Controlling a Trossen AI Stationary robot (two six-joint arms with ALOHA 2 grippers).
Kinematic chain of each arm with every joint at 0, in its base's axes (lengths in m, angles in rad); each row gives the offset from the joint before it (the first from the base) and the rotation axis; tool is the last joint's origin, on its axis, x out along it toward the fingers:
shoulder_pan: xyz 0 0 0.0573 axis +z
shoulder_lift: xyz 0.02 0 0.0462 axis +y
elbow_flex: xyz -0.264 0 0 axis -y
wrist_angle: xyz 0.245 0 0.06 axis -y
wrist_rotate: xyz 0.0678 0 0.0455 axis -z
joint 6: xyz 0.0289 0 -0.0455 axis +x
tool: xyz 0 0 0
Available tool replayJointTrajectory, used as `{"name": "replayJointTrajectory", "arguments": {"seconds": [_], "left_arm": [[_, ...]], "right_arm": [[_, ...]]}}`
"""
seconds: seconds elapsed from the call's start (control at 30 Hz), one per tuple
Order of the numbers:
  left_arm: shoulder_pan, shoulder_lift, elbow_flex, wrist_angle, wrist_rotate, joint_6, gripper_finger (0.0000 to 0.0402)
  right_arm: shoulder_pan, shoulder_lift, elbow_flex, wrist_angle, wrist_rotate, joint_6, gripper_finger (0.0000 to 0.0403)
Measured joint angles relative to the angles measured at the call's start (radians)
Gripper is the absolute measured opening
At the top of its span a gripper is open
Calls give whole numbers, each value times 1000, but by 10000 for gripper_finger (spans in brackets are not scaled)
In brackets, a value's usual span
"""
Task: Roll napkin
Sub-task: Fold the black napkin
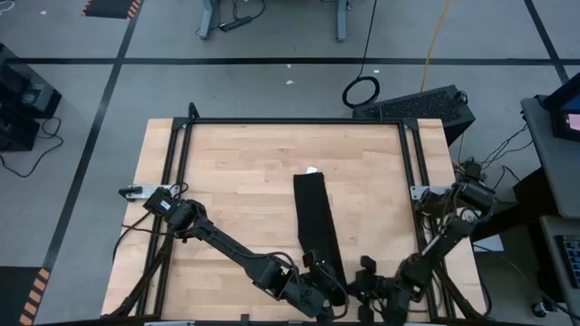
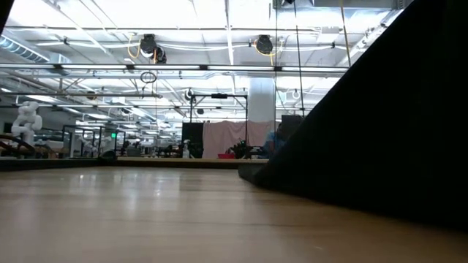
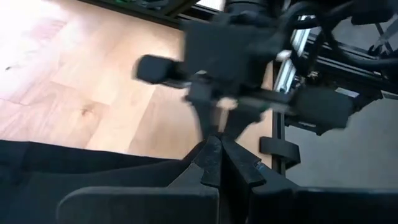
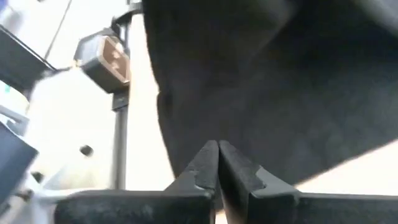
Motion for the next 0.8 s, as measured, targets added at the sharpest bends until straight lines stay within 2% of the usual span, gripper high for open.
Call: {"name": "replayJointTrajectory", "arguments": {"seconds": [0.2,0.3,0.43,0.6,0.8], "left_arm": [[0,0,0,0,0,0,4],[2,0,0,0,-1,1,4],[12,0,0,6,-2,1,4],[22,2,0,61,-4,12,4],[28,14,1,81,-4,30,4]], "right_arm": [[95,58,0,10,102,164,4],[103,101,0,98,123,150,4],[74,167,0,230,102,86,4],[29,204,3,227,54,94,4],[-15,214,3,243,32,13,4]]}}
